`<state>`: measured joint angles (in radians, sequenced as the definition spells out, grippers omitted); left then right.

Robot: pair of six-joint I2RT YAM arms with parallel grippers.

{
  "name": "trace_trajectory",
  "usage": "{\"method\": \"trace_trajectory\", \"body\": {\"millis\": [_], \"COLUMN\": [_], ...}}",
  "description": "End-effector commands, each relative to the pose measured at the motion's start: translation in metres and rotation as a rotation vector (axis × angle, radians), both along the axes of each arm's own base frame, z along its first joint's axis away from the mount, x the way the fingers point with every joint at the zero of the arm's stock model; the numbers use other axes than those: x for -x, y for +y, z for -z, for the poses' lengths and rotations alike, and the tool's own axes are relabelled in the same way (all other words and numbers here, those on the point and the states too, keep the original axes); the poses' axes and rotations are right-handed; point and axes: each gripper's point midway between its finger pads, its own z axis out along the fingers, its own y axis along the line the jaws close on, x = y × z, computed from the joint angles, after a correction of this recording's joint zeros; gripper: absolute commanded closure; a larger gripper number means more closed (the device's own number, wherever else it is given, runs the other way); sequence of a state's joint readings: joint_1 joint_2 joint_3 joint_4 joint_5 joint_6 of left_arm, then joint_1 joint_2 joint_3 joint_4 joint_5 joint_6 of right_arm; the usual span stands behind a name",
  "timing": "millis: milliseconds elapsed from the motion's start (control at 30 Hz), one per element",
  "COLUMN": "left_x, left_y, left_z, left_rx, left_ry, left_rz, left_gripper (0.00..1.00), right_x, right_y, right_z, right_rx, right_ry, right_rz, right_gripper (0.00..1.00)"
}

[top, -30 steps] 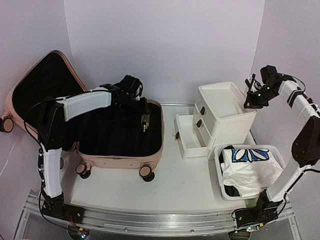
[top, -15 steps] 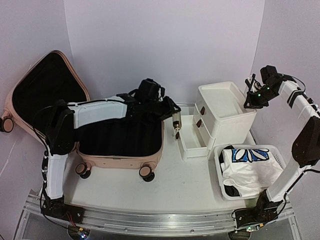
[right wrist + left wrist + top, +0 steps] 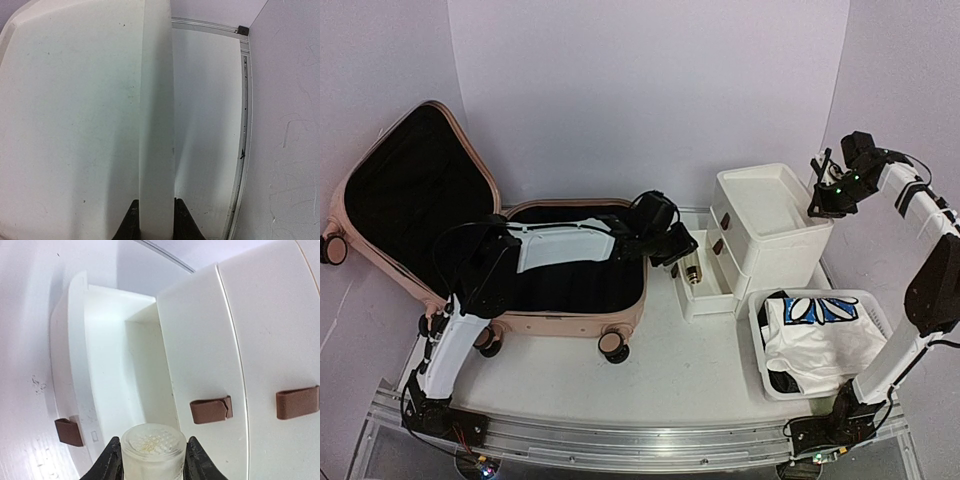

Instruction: Open, take out, and arrange the luggage

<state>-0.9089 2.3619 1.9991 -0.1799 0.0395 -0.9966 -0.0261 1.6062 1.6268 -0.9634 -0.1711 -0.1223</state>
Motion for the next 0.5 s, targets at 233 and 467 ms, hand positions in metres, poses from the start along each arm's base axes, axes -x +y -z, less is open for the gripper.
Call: {"method": "trace_trajectory", "body": {"millis": [233, 467], "left_x": [-0.018, -0.01], "left_y": [-0.016, -0.011], "left_z": [-0.038, -0.059], "left_rx": [0.05, -0.02], "left_ry": [-0.152, -0.278], "left_rz": [-0.024, 0.071], "left_gripper": [0.64, 0.4], "right_x": [0.016, 0.016], "right_y": [0.037, 0.036], "right_z": [-0.031, -0.029], "right_rx": [-0.179, -0.177], "right_ry": [-0.049, -0.044], "right_rz": [-0.065, -0.063], "right_gripper": [1.0, 1.0]}}
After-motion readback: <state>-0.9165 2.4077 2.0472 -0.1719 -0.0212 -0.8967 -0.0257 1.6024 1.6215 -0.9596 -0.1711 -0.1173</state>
